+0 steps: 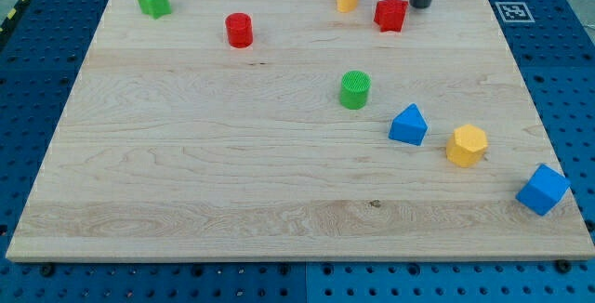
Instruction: Push the yellow heart closer to the red circle
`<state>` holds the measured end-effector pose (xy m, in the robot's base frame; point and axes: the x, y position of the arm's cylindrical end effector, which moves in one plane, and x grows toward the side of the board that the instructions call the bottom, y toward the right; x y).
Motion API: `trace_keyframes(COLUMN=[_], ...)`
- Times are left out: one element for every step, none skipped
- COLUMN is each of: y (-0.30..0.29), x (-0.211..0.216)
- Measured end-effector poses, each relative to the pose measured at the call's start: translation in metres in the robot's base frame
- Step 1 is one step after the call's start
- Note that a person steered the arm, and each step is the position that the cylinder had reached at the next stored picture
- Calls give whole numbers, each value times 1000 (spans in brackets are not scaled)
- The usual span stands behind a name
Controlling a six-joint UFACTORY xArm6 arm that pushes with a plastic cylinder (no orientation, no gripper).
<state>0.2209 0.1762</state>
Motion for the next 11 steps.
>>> trace_keyframes(y=[-30,-69,-112,-140,-140,-162,-171,-171,-169,-167,-167], x=[-9,-8,-8,-10,-27,-25,-18,-17,-22,24,45])
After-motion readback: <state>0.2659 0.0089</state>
